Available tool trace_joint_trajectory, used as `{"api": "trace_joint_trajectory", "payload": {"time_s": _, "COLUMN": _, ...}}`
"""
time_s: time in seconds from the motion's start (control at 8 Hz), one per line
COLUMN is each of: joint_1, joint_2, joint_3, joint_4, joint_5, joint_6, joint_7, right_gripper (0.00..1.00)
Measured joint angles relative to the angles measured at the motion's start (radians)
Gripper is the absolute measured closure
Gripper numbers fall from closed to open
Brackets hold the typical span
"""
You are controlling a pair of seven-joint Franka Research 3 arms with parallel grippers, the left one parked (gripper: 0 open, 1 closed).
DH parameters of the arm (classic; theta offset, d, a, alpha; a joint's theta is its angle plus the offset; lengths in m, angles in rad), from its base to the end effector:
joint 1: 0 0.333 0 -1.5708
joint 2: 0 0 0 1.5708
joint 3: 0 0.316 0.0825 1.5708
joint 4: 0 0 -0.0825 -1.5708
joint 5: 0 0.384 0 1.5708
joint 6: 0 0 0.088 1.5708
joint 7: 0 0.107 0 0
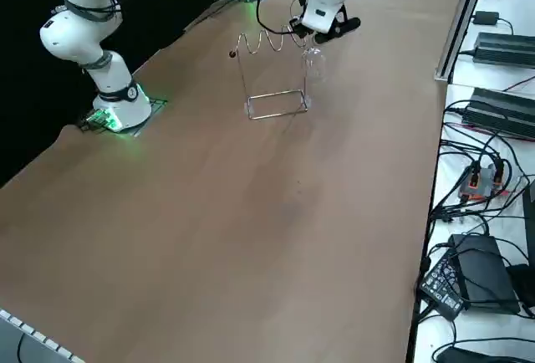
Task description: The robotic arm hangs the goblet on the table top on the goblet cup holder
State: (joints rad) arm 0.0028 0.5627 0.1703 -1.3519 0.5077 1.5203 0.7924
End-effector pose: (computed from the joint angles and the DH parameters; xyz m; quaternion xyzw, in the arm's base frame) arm 0.6578 0.1469 0.3942 -0.8805 0.3232 0.2994 0.1746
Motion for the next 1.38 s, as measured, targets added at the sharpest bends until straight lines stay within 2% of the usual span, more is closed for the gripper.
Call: {"api": "trace_joint_trajectory", "payload": {"time_s": 1.38, "joint_1": 0.001, "joint_2": 0.0, "joint_3": -0.005, "joint_4": 0.007, "joint_5": 0.029, "joint_6": 0.0, "joint_7": 0.019, "right_gripper": 0.89}}
